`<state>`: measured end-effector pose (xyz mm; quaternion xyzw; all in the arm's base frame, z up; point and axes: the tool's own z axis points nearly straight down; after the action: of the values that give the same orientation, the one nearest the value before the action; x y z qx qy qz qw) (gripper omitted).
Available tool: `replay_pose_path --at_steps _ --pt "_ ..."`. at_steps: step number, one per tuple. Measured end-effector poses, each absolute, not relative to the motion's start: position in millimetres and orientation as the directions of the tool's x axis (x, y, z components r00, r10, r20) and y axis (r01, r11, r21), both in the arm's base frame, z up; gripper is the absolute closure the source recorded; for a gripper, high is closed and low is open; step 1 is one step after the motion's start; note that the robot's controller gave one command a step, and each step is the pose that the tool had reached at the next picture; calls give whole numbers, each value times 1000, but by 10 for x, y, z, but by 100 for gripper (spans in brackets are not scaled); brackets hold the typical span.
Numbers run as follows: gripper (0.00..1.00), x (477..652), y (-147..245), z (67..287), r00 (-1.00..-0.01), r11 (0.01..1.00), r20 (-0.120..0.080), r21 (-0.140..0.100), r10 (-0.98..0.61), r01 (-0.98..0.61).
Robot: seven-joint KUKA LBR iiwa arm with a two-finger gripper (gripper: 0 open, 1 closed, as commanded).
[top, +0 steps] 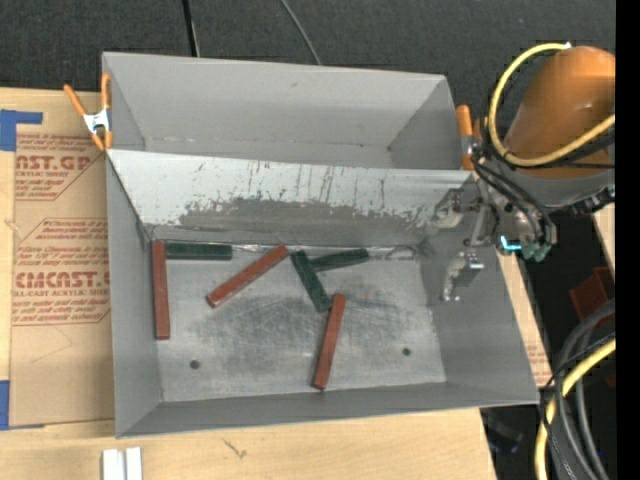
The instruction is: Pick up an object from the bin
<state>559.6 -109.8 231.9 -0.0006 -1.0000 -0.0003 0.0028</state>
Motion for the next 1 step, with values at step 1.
replay_pose_path --at_steps 1 --pt "0 5612 -1092 2367 -1000 1000 -3 -1 -1 -1"
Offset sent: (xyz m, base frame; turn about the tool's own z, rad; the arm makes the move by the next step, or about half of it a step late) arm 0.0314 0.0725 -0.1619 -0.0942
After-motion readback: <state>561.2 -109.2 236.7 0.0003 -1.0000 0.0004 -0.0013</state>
